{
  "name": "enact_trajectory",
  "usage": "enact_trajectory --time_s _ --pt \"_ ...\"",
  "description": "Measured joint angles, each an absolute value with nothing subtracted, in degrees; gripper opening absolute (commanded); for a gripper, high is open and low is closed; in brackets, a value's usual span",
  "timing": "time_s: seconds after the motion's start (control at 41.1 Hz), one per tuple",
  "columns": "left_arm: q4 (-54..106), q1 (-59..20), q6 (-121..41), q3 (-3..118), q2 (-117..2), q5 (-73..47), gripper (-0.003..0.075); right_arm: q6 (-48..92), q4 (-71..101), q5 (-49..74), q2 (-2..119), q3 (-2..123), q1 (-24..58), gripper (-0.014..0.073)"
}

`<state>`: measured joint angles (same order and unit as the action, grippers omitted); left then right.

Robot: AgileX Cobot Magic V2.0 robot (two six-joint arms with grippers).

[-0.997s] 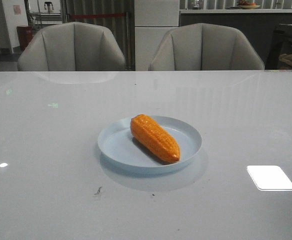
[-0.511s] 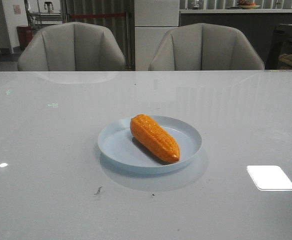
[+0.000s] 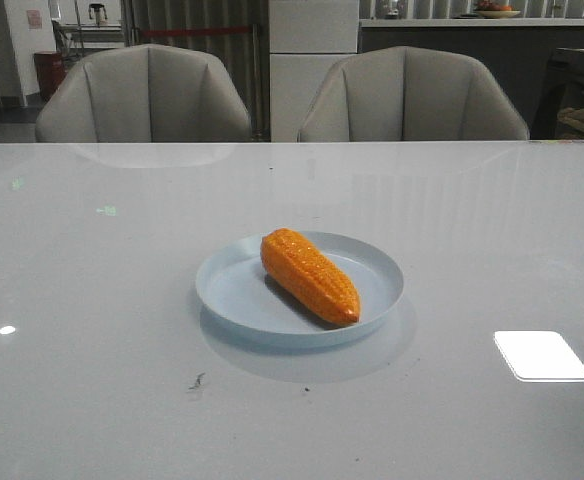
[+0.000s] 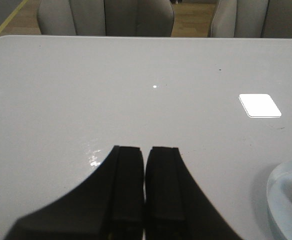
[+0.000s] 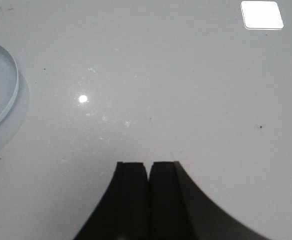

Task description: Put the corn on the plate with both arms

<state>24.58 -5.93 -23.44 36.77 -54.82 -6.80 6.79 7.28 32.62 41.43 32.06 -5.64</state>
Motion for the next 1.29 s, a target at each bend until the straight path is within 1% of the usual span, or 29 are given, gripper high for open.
enact_trajectory --time_s 0.292,0.365,0.584,0.657,0.827,1.143,1.289 --pt "24.58 -5.93 -23.44 31.36 -41.63 -3.33 0.0106 6.79 7.28 32.62 41.43 32.06 -5.64 0.0066" --pt "24.55 -5.93 -23.44 30.59 -39.17 -2.21 0.0094 6.79 7.28 32.62 41.43 32.06 -5.64 0.0066" --pt "23.94 -5.93 -23.44 25.95 -32.85 0.00 0.0095 6.79 7.28 32.62 41.43 32.06 -5.64 0.0066" --pt "20.22 -5.93 -20.50 22.76 -29.34 1.74 0.0097 6.79 7.28 32.62 41.43 32.06 -5.64 0.0066" --pt "8.31 -5.32 -8.04 15.13 -19.15 4.77 0.0097 6.79 7.28 32.62 41.43 32.06 -5.64 0.0066" --pt "1.37 -1.02 -4.92 5.96 -2.11 -2.64 0.0096 6.79 7.28 32.62 41.43 32.06 -5.64 0.0066" --pt "0.00 -0.91 -4.82 1.98 0.25 -2.26 0.0096 6.79 7.28 32.62 41.43 32.06 -5.64 0.0066"
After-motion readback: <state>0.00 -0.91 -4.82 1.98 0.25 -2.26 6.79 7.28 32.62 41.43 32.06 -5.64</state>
